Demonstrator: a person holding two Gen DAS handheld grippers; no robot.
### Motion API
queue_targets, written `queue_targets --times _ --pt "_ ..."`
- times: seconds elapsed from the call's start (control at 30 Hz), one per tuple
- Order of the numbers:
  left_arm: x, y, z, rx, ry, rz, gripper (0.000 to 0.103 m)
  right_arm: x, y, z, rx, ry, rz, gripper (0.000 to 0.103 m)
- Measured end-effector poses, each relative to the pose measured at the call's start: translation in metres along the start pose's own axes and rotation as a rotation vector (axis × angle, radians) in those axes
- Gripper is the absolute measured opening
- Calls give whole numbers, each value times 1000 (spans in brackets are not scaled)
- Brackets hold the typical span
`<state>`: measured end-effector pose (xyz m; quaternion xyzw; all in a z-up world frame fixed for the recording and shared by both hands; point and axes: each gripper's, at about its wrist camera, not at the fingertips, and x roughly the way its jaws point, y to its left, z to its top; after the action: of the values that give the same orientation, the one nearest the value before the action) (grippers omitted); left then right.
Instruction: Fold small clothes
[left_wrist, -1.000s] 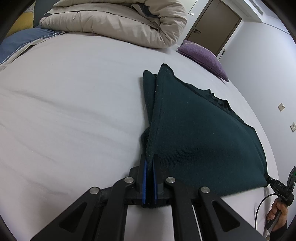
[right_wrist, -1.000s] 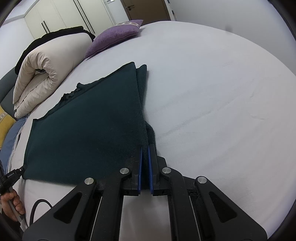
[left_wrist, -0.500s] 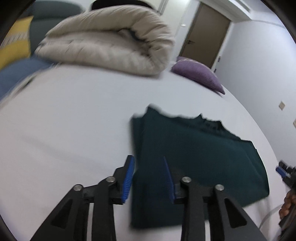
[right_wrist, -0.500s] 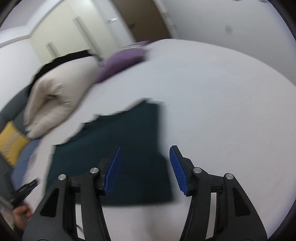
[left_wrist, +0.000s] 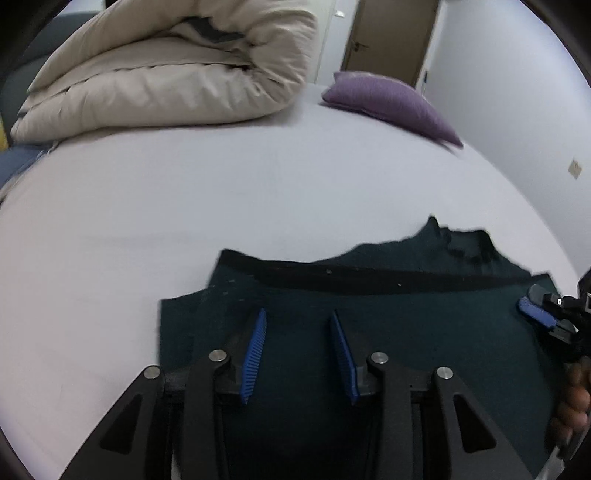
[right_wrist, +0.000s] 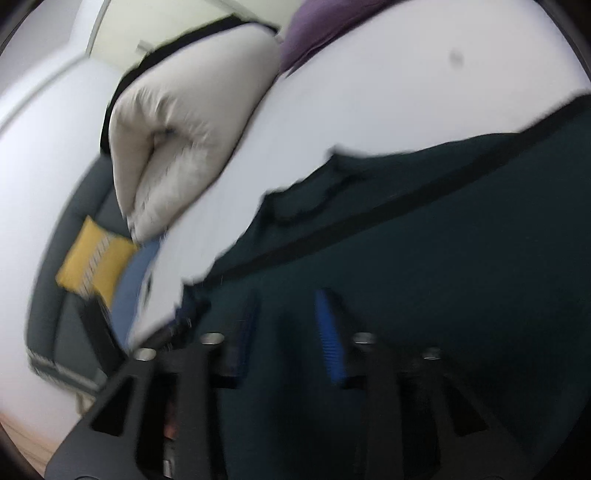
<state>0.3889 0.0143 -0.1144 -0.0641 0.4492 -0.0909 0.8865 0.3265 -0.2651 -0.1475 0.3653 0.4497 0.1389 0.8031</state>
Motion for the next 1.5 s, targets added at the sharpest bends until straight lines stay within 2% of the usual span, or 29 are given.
queue_targets --times 0.03,0.07,0.13,0.17,0.2,0.23,0.27,0.33,0.37,0.4,0.5,0.6,0.63,0.67,0.73,0.77,0.8,0.87,0.93,1.03,1.13,1.17,1.23,1.27,1.3,1.33,1.4,1.5 --pt "0 3 -1 4 -1 -2 38 -11 -17 6 53 -37 50 20" --pt "-1 3 -2 7 -4 -5 38 -18 -33 12 75 -78 63 23" --pt "0 1 -2 16 -11 6 38 -41 -59 21 104 -170 2 17" --pt "1 -1 -3 23 -12 16 38 -58 -80 25 161 -222 47 16" --pt "0 -3 -5 29 -13 26 38 -70 -91 27 193 -255 48 17" --pt "0 -6 -5 36 -12 38 38 -85 -97 29 204 -300 -3 17" --pt "-2 -9 -6 42 -8 52 38 -101 -100 30 200 -346 -95 18" --pt "-17 -17 -14 54 1 88 40 -118 -100 29 212 -366 -166 24" --pt "-28 -22 -21 58 1 96 43 -123 -91 24 203 -351 -197 24" --pt "-39 -27 -26 59 -3 81 45 -123 -82 19 179 -332 -177 24" --pt "-67 -44 -52 73 -2 43 56 -101 -29 -12 78 -213 -21 24" --pt "-62 -55 -79 112 42 81 60 -49 31 -56 -53 -28 115 24" --pt "-60 -53 -85 108 28 84 63 -31 43 -68 -79 34 153 25" --pt "-60 -50 -86 99 19 80 64 -4 55 -84 -111 117 171 26" --pt "-59 -48 -85 91 26 73 64 30 50 -98 -105 185 107 26" --pt "-58 -49 -84 104 25 80 65 37 38 -100 -71 194 97 17" --pt "-57 -50 -85 117 20 85 65 39 26 -97 -32 182 129 14" --pt "-56 -48 -86 112 13 77 66 26 5 -86 41 111 152 15" --pt "-56 -46 -87 105 5 70 66 4 -9 -74 52 31 113 16" --pt "-58 -49 -91 109 0 75 66 -46 -53 -56 137 -88 80 16" --pt "-57 -47 -90 104 2 65 66 -95 -90 -48 187 -212 9 16" --pt "-57 -47 -91 104 1 65 66 -123 -112 -39 211 -256 0 16" --pt "-57 -47 -90 108 -1 69 66 -151 -122 -38 217 -324 -66 19" --pt "-57 -47 -90 108 -1 69 66 -169 -127 -39 215 -367 -114 27" --pt "-57 -47 -89 109 -1 71 66 -181 -128 -41 224 -390 -151 45" --pt "-56 -46 -89 110 -1 71 66 -193 -133 -44 249 -421 -202 49" --pt "-57 -47 -89 109 -2 69 67 -212 -137 -50 265 -452 -214 49" --pt "-57 -47 -89 111 -3 69 67 -218 -135 -55 253 -432 -229 51"
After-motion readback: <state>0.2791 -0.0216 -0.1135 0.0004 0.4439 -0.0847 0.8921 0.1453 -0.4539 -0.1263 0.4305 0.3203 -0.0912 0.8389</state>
